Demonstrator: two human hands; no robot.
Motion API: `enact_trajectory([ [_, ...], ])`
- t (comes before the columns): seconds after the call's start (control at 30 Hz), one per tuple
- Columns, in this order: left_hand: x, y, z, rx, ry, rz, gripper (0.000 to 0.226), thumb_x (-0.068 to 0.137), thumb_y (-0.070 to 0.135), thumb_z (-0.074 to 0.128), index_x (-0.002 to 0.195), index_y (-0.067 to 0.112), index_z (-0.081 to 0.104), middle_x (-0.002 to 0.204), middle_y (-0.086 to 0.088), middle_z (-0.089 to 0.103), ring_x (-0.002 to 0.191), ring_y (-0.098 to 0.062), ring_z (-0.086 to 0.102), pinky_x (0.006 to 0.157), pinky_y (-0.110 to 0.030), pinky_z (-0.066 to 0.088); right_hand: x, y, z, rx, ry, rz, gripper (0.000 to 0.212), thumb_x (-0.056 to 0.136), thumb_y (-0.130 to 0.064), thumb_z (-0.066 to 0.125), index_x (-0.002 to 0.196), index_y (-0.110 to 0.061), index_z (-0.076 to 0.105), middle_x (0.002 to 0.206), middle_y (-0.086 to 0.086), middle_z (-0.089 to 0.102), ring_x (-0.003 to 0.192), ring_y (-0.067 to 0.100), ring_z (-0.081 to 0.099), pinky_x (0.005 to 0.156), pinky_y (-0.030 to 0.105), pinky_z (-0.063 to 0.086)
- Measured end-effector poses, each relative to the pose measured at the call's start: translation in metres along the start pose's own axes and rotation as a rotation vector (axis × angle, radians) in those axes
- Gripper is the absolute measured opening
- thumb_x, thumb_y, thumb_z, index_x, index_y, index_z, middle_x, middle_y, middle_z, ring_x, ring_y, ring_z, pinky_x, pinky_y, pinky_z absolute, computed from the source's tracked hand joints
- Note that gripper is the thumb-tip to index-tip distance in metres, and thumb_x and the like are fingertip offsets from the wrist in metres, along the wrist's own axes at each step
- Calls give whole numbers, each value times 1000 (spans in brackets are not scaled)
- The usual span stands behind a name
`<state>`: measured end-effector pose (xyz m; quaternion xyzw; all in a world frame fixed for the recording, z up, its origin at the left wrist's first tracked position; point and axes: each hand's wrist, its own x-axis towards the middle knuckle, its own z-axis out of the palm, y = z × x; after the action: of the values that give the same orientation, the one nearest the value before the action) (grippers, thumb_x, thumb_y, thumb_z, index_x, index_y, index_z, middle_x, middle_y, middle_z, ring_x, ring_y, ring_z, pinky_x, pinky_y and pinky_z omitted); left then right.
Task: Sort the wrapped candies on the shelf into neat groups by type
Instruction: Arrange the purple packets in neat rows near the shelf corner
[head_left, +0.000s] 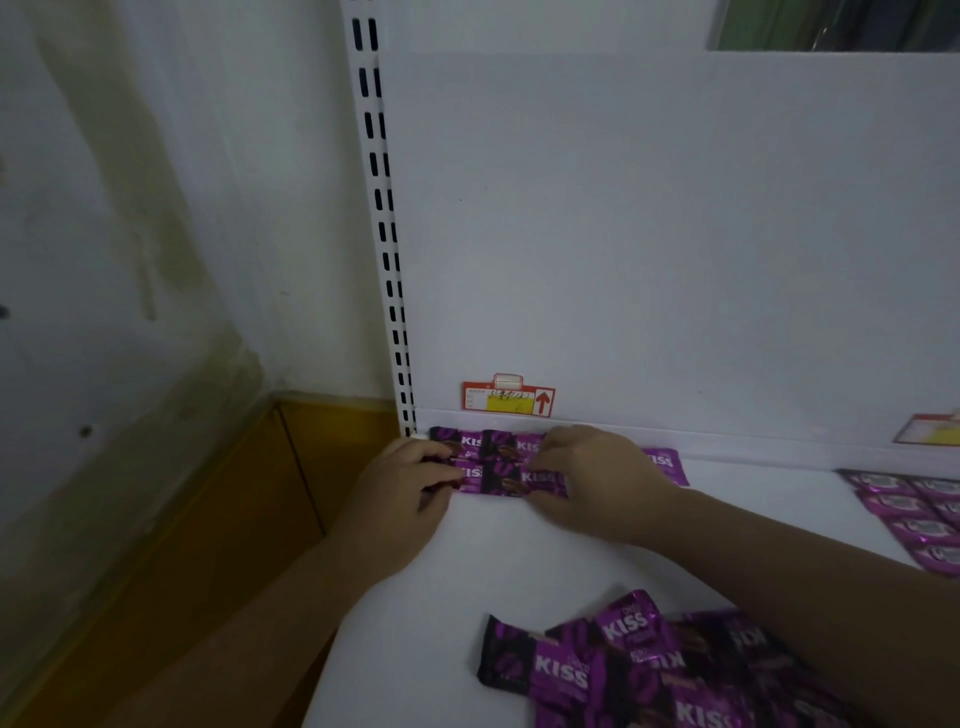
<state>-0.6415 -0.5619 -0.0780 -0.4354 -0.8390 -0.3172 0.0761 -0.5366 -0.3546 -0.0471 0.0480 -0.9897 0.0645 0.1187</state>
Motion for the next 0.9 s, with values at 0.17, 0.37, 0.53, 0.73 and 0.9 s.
enact_trajectory([
  [0.17, 0, -2, 1, 11, -1, 3, 26, 89, 15, 58, 113, 20, 66, 122, 5, 54, 110, 1, 35, 85, -2, 26, 2, 1, 1, 21, -7, 13, 32, 84, -46, 56, 101, -21, 70, 101, -3, 64, 91, 13, 59, 75, 25, 47],
  [0.37, 1, 1, -3, 39, 20, 47, 30, 84, 11, 64, 113, 15, 66, 122, 0, 56, 114, -9, 41, 96, -22, 33, -4, 3, -11, 58, -42, 22, 31, 87, -42, 56, 106, -20, 68, 110, -1, 62, 97, 15, 57, 82, 25, 46],
  [0.53, 5, 19, -7, 96, -21, 137, 23, 79, 6, 69, 102, 10, 70, 112, -4, 60, 106, -18, 51, 89, -29, 44, -38, 22, -41, 25, -65, 73, 24, 87, -32, 58, 106, -20, 68, 107, -1, 63, 96, 15, 57, 78, 21, 39],
  [0.73, 14, 78, 11, -105, -238, 259, 21, 86, 16, 62, 106, 23, 67, 106, 17, 53, 103, 3, 45, 89, -2, 26, -103, 44, -79, 23, -129, 274, 21, 87, -33, 60, 103, -23, 68, 100, -8, 65, 88, 7, 58, 78, 22, 43],
  [0.9, 25, 136, 33, -197, -464, 362, 19, 88, 24, 60, 101, 37, 62, 102, 29, 54, 97, 16, 46, 88, -1, 32, -158, 60, -104, 42, -88, 469, 17, 86, -30, 60, 99, -24, 70, 93, -11, 68, 73, -3, 56, 70, 17, 46],
])
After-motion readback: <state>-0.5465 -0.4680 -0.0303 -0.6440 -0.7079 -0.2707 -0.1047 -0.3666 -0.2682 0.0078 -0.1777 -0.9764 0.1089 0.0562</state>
